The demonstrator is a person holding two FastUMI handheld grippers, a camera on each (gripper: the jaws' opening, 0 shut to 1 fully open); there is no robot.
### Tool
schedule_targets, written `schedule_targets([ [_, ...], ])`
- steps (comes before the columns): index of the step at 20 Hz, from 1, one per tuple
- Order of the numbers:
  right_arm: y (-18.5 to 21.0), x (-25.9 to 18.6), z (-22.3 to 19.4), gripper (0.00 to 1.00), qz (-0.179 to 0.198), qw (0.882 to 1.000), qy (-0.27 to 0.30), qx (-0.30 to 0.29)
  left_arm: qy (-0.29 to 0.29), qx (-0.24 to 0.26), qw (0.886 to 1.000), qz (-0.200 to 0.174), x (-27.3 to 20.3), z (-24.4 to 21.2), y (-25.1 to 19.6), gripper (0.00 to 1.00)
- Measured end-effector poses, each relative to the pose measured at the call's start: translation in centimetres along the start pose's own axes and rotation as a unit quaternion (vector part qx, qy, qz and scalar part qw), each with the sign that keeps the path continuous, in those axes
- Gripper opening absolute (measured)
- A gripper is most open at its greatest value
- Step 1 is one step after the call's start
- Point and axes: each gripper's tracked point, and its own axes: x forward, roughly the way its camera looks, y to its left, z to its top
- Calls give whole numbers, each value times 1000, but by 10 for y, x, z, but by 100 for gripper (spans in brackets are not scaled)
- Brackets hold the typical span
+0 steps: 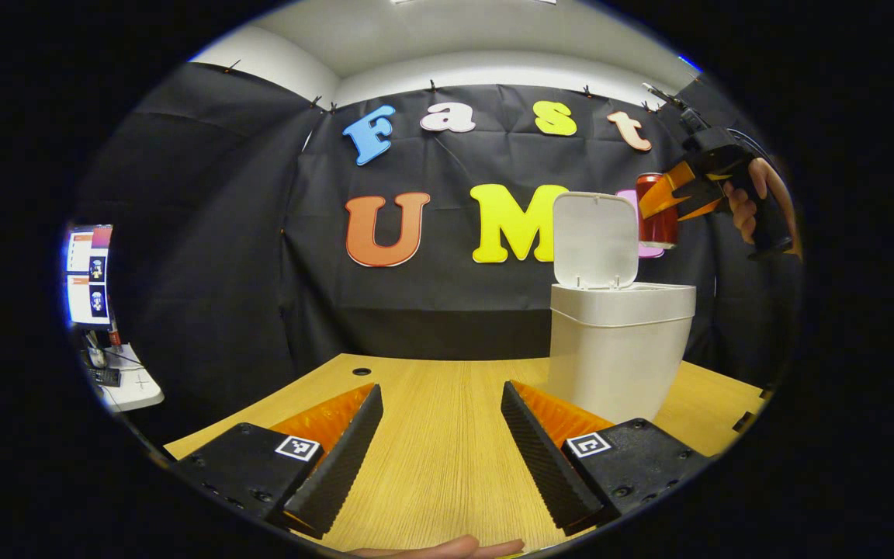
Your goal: Press the lid of the desktop garbage bin to open it, pick up the crumpled paper on the desktop and throw it into the bin, then pick up the pop can on the desktop and drop it into the bin, and finally close the garbage bin lid.
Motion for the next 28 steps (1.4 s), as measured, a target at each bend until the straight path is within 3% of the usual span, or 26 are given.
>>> schedule_targets([
  [10, 15, 32, -18, 79, 0, 999, 30, 13, 9, 8, 1000, -5, 3, -6, -5, 99],
  [14, 17, 28, -8, 93, -1, 1000, 14, -4, 12, 6, 1000, 3, 4, -7, 2, 99],
  [15, 16, 26, -2, 98, -4, 1000, 4, -10, 8, 5, 1000, -1, 3, -5, -1, 99],
  [22, 33, 13, 77, 97, 10, 997, -71, -12, 0, 12, 1000, 6, 2, 0, 5, 99],
  [25, 35, 28, 117, 95, -9, 995, -103, -10, 13, 9, 1000, 14, 4, -5, 5, 99],
  [28, 51, 56, 139, 97, -11, 992, -128, -9, 16, 10, 1000, -4, 2, -7, -7, 99],
])
